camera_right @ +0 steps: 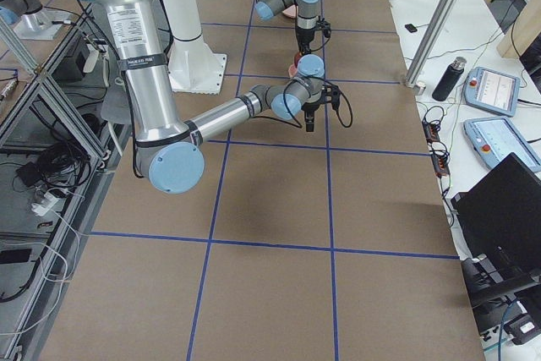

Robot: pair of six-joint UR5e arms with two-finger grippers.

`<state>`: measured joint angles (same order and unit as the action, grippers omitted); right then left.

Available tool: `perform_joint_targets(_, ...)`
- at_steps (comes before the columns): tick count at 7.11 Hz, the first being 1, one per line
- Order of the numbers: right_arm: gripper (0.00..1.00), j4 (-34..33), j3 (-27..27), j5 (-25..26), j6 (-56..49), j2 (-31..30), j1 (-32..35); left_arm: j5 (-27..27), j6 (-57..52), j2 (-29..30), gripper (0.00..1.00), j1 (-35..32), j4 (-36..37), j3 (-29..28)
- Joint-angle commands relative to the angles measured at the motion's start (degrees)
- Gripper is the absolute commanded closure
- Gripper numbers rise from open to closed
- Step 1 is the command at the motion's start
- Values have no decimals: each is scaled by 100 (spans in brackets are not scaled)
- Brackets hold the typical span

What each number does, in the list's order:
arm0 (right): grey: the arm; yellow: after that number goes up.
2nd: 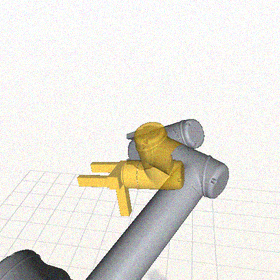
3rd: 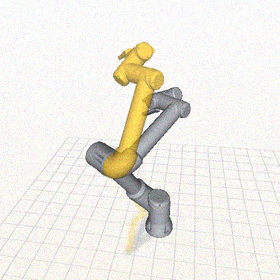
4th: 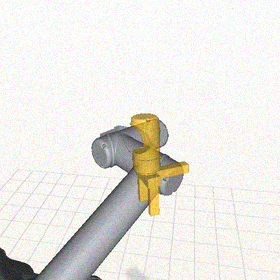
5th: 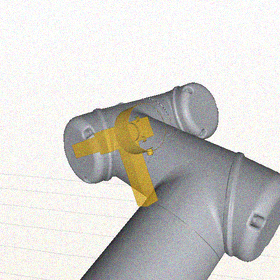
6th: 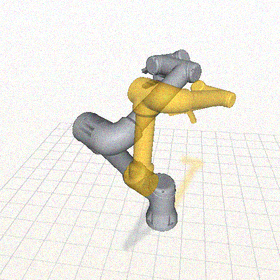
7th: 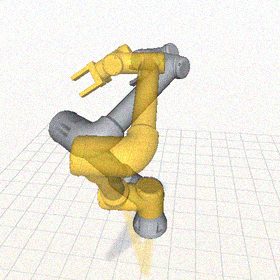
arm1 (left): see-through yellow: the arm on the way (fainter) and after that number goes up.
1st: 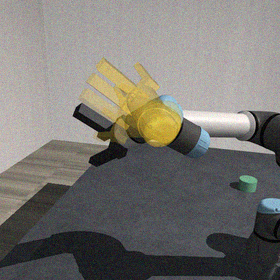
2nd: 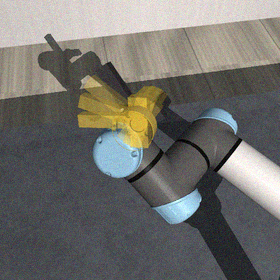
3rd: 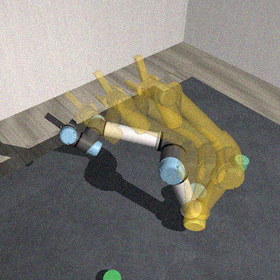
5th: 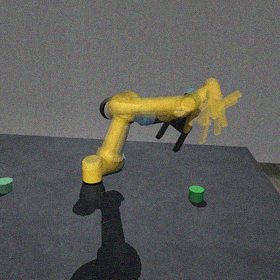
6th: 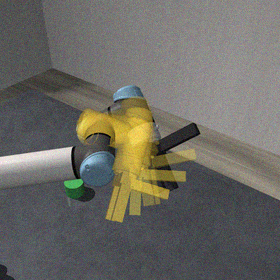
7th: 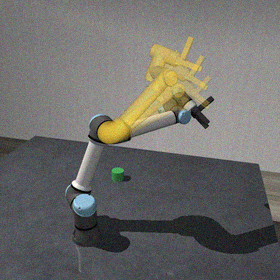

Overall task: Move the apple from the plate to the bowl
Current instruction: 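Carry the apple over the bowl with left gripper while right gripper withdraws, then lower the apple into the pink bowl and open the left gripper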

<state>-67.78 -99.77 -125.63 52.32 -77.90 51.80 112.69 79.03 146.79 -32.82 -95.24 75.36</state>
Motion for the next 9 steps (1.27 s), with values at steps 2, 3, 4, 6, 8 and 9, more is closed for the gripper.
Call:
perform_joint_targets(2, 0, 2, 10, -14, -178, -173, 85, -230, 7, -89, 73, 65, -292, -268)
perform_joint_targets(3, 0, 2, 19, -5, -178, -182, 93, -230, 16, -98, 58, 91, -345, -259)
perform_joint_targets(4, 0, 2, 27, 4, -178, -182, 85, -230, 33, -98, 25, 118, -337, -224)
perform_joint_targets(6, 0, 2, 36, 4, -178, -182, 85, -230, 16, -107, 3, 118, -328, -180)
perform_joint_targets(8, 0, 2, 45, 4, -178, -182, 85, -238, 24, -229, 3, 118, -320, -32)
perform_joint_targets(9, 0, -7, 45, 4, -178, -182, 85, -238, 7, -474, 3, 92, -302, 396)
